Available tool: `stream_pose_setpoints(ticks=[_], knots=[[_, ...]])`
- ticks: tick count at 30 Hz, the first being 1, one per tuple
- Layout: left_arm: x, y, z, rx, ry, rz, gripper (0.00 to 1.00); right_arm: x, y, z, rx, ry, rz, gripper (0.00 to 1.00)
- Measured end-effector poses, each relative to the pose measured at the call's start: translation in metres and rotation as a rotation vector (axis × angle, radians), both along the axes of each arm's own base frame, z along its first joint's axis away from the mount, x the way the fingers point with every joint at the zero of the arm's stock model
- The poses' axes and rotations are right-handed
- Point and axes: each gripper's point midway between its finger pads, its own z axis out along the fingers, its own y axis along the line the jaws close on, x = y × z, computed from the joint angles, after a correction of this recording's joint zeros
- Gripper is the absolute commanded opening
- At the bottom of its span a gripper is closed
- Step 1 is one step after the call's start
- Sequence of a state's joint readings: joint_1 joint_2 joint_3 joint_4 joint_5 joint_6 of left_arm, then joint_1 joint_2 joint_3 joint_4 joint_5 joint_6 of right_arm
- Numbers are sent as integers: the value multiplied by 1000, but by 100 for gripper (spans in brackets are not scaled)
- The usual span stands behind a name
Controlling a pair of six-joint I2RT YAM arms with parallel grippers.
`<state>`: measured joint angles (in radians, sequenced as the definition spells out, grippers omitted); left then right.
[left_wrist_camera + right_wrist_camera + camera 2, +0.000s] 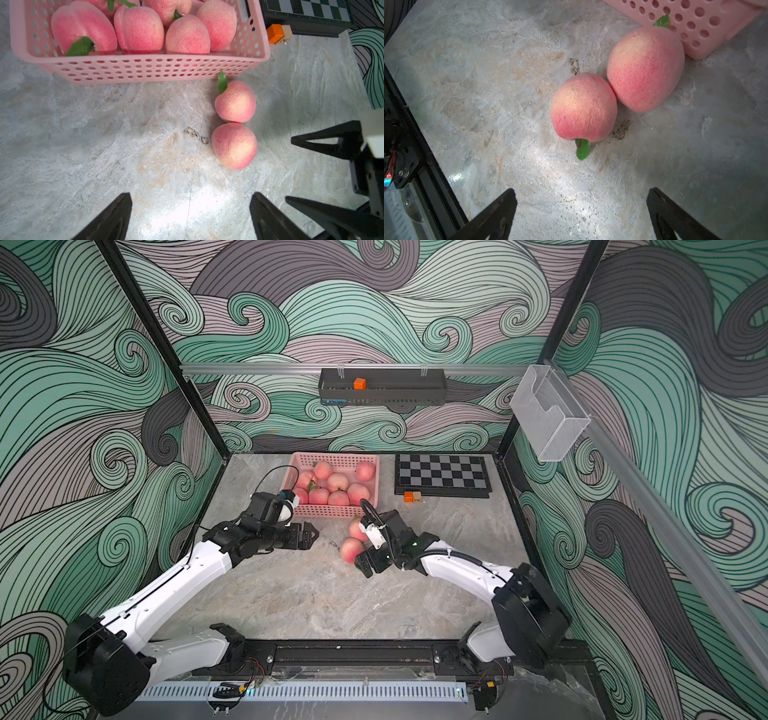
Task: Put the peaches into the basket
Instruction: Pick up the peach from the center of the board.
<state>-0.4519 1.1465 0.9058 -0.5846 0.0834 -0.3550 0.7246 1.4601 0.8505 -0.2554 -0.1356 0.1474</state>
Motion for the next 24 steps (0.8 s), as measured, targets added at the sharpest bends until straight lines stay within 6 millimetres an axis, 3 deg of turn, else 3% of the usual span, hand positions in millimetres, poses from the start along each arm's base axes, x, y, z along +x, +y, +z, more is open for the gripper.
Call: stream_pose_setpoints(ticks=[11, 24], knots=[[-6, 2, -7, -12, 20, 14, 90, 24, 26, -21, 34, 21, -21, 99], [-5, 1, -10, -17, 34, 28, 90, 33, 42, -38, 56, 60, -15, 97]])
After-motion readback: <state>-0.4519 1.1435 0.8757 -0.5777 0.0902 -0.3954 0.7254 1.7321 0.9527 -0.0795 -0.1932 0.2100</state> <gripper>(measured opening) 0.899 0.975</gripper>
